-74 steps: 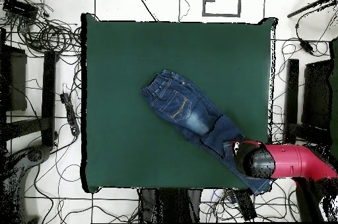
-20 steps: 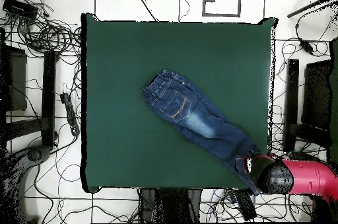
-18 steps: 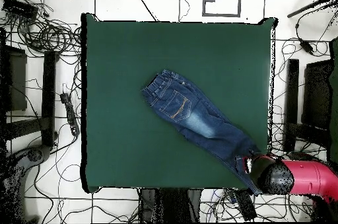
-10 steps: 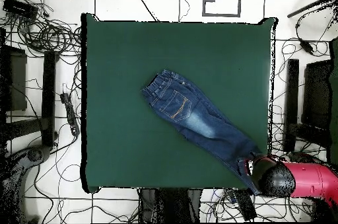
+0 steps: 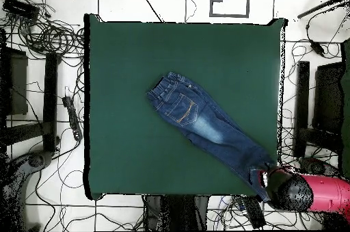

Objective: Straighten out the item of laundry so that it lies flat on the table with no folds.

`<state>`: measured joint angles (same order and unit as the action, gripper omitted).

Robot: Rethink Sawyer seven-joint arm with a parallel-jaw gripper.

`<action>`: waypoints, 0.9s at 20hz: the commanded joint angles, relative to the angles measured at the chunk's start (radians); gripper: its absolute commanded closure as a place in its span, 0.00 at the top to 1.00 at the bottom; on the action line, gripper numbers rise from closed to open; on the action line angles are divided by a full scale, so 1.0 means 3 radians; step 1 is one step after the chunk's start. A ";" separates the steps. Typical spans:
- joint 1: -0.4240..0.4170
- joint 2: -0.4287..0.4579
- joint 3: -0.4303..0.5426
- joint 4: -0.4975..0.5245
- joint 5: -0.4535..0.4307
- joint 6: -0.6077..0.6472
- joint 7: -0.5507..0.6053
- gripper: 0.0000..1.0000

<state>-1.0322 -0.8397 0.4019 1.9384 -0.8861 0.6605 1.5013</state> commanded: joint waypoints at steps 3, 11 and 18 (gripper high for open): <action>0.0022 0.0013 0.0384 0.0300 0.0003 0.0376 -0.1142 0.00; -0.0044 -0.0018 0.0385 0.0326 0.0009 0.0395 -0.1263 0.00; -0.0170 0.0069 0.0397 0.0395 -0.0055 0.0257 -0.1325 0.00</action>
<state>-1.0969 -0.8381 0.4167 1.9590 -0.8861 0.6717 1.4147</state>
